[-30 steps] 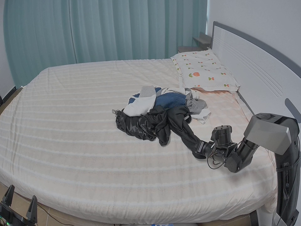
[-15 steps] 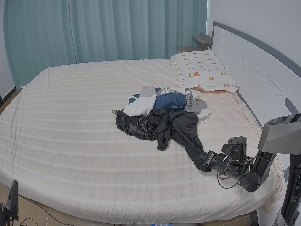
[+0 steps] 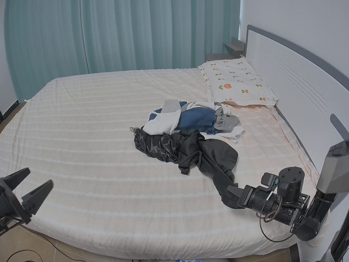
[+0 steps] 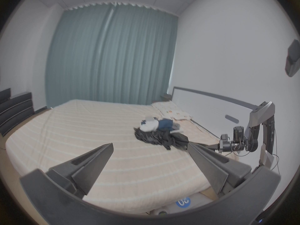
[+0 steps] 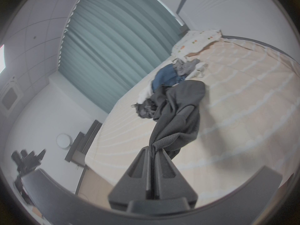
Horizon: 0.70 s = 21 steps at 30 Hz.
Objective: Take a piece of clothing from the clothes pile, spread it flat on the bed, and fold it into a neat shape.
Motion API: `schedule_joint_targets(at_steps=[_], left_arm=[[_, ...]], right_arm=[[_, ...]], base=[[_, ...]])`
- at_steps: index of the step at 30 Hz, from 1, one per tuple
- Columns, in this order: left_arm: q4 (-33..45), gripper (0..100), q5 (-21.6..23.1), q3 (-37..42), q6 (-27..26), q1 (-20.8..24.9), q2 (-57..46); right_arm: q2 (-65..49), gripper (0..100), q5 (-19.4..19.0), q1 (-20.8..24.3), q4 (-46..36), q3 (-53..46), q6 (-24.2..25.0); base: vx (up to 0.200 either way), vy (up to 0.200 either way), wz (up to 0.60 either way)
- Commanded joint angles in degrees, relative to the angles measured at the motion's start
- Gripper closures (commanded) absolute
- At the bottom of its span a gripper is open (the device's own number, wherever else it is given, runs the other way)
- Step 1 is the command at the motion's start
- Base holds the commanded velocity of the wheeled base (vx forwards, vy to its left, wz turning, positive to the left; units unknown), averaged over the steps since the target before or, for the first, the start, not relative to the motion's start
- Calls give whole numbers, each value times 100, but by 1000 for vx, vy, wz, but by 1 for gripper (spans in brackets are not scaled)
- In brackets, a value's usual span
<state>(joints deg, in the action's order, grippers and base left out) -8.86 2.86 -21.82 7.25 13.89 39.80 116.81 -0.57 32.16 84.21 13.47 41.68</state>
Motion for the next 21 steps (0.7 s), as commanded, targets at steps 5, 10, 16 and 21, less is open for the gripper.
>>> schedule_joint_targets(at_steps=[5, 10, 16, 21], left_arm=[[-1803, 0, 74, -182, 145, 1617, 4009], [-2665, 0, -14, -490, 496, 2294, 5415], [-3614, 0, -410, -1263, 734, 2417, 7068], [-3666, 0, -401, -1659, 795, 2444, 7569]], right_arm=[[-1117, 100, -66, 968, 192, -125, -626], [-958, 100, -118, 862, 157, 165, -644], [-950, 100, -118, 853, 16, 525, -661], [-994, 100, -118, 818, -63, 674, -661]], base=[[0, 0, 0], [0, 0, 0], [0, 0, 0], [0, 0, 0]])
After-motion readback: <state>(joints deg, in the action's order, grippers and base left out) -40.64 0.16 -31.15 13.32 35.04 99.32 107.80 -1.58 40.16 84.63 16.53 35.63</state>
